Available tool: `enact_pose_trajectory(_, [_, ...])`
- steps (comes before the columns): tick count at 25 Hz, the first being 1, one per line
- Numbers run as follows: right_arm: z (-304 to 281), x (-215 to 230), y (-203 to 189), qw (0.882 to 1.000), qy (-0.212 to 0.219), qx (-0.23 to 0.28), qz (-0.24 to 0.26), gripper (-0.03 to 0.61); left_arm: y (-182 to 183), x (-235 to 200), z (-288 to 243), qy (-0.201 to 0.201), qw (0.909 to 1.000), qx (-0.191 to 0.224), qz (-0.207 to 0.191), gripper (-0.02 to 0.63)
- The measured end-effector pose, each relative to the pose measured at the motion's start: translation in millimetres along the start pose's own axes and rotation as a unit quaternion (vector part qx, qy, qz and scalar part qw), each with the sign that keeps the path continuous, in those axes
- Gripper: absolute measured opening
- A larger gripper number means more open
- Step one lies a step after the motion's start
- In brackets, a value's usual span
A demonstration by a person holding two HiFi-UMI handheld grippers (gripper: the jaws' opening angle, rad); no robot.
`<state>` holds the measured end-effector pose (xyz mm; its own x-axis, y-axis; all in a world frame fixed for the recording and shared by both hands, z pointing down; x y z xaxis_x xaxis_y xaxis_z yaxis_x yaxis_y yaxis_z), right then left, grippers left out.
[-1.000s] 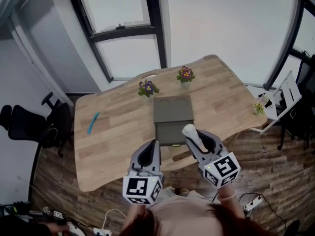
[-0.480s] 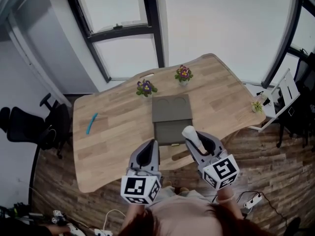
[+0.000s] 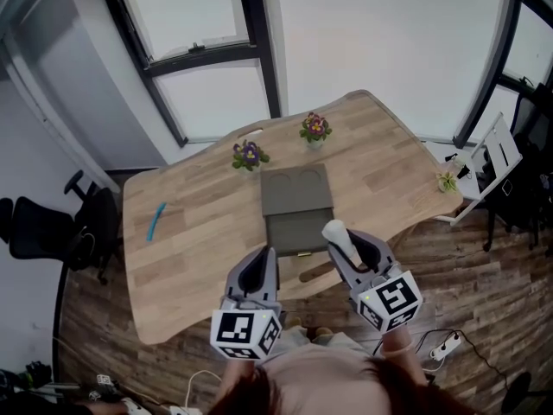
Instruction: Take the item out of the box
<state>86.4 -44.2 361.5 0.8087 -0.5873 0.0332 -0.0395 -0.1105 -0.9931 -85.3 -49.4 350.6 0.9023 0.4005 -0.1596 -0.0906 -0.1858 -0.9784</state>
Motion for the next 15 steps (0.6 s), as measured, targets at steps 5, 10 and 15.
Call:
enact_pose_trajectory(5, [-1,3,-2,1.0,-0.008,-0.004,-0.002,0.135,-2,-2,-3,-0.004,1.0,-0.003,0.003,-0.008])
enact_pose_trajectory(10, [-5,9,-2,1.0,-0.016,-0.005,-0.002,0.135,-6,-9,-5,-0.007,0.9999,-0.013,0.005,-0.008])
enact_pose_trajectory(15, [-17,14,-4,1.0,-0.024,-0.011,-0.004,0.135,-11,-23,-12,-0.008,0.9998,-0.017,0.008,-0.008])
Point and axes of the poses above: the fingertips, and each gripper's own axes: z backward along the fingers, x to its right, y out of its top, the point moved 4 cm from there along z, backward along the fingers, and after that the axes turned 7 degrees about y, right-handed, at the moved point
